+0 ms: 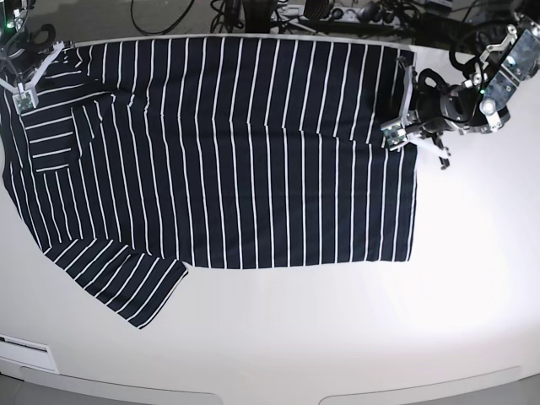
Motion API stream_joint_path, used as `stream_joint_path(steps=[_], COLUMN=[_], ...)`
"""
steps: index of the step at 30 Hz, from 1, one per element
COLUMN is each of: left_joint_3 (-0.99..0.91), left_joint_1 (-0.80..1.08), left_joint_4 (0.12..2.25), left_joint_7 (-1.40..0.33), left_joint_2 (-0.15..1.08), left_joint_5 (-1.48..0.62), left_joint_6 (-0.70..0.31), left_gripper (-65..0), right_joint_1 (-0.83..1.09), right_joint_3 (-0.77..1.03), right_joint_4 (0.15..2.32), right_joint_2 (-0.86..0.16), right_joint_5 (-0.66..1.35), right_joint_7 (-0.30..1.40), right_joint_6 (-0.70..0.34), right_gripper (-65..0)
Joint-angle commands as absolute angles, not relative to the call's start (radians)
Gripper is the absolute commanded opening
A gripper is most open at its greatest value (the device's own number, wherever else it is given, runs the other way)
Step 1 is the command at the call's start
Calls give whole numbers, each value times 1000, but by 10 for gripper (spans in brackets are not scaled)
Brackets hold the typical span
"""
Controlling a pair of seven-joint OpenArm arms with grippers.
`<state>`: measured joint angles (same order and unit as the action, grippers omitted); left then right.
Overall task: Fold the T-shirt properly
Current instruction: 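Move the left gripper along the shirt side to the hem corner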
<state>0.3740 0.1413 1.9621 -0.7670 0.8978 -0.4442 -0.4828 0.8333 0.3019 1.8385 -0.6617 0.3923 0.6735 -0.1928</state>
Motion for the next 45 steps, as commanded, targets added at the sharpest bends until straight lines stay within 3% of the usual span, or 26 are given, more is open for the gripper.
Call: stream_joint_path(steps=[1, 5, 13, 16, 19, 22, 24, 26, 29, 31, 35, 41, 45], left_joint_3=[368, 365, 364, 364, 364, 364, 364, 364, 364, 364, 329, 171, 56], left_joint_1=[135, 134, 96, 72, 51, 25, 10, 1, -1, -1, -39, -165, -273], left_joint_4=[1983, 2026, 2047, 2047, 2047, 2047, 2047, 2047, 2046, 2042, 1971, 1644, 1405], left_joint_7=[-746, -733, -732, -733, -718, -685, -668, -657, -635, -594, -545, -439, -478], left_joint_2=[917, 917, 917, 917, 917, 917, 917, 917, 917, 916, 859, 683, 584], left_joint_5=[-447, -445, -434, -410, -392, -393, -394, -404, -384, -335, -271, -436, -692], left_joint_6=[-470, -414, -407, -407, -357, -243, -192, -185, -146, -70, 65, 66, -78], left_gripper=[-650, -650, -650, -650, -650, -650, -650, -650, -650, -650, -650, -650, -650], right_joint_1=[852, 852, 853, 852, 852, 853, 853, 853, 852, 852, 852, 852, 852], right_joint_3=[297, 297, 297, 297, 297, 297, 297, 297, 297, 297, 297, 296, 296], right_joint_4=[1825, 1831, 1871, 1917, 1972, 2025, 2053, 2076, 2102, 2107, 2107, 2107, 2107], right_joint_2=[-665, -665, -665, -665, -665, -665, -665, -665, -665, -665, -665, -665, -665], right_joint_5=[388, 352, 313, 313, 291, 214, 138, 57, -41, -65, -52, -53, -53], right_joint_7=[752, 749, 749, 745, 740, 688, 647, 622, 619, 616, 585, 587, 587], right_joint_6=[-197, -197, -148, -150, -148, -67, 14, 90, 178, 210, 213, 213, 212], right_gripper=[-650, -650, -650, -501, -451, -458, -513, -562, -571, -650, -650, -650, -650])
